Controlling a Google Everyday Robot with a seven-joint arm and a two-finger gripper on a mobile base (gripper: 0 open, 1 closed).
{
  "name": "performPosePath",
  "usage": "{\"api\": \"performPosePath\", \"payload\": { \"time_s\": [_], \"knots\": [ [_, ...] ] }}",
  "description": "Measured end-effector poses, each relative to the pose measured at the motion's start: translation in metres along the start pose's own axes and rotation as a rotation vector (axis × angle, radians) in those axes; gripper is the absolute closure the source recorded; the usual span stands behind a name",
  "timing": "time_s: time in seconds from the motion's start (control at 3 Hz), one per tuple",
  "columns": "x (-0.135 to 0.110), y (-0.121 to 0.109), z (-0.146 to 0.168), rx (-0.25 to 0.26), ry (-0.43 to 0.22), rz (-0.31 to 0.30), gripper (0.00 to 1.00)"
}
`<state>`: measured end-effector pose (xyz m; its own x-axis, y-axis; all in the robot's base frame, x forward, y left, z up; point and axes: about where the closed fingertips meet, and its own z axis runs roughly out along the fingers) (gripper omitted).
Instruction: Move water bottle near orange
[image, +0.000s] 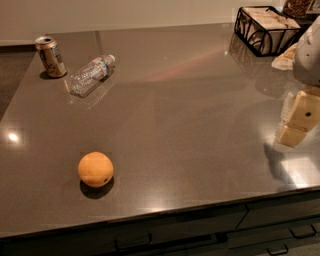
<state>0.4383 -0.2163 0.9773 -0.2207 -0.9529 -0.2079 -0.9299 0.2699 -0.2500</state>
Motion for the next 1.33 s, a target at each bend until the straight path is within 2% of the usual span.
{"api": "performPosePath", "payload": {
  "time_s": [0.67, 1.0, 1.33],
  "knots": [
    [-0.006, -0.006, 0.002, -0.003, -0.009, -0.016, 0.00],
    [-0.024, -0.034, 0.018, -0.001, -0.049, -0.066, 0.00],
    [-0.052, -0.074, 0.045, 0.010, -0.106, -0.142, 0.00]
  ]
}}
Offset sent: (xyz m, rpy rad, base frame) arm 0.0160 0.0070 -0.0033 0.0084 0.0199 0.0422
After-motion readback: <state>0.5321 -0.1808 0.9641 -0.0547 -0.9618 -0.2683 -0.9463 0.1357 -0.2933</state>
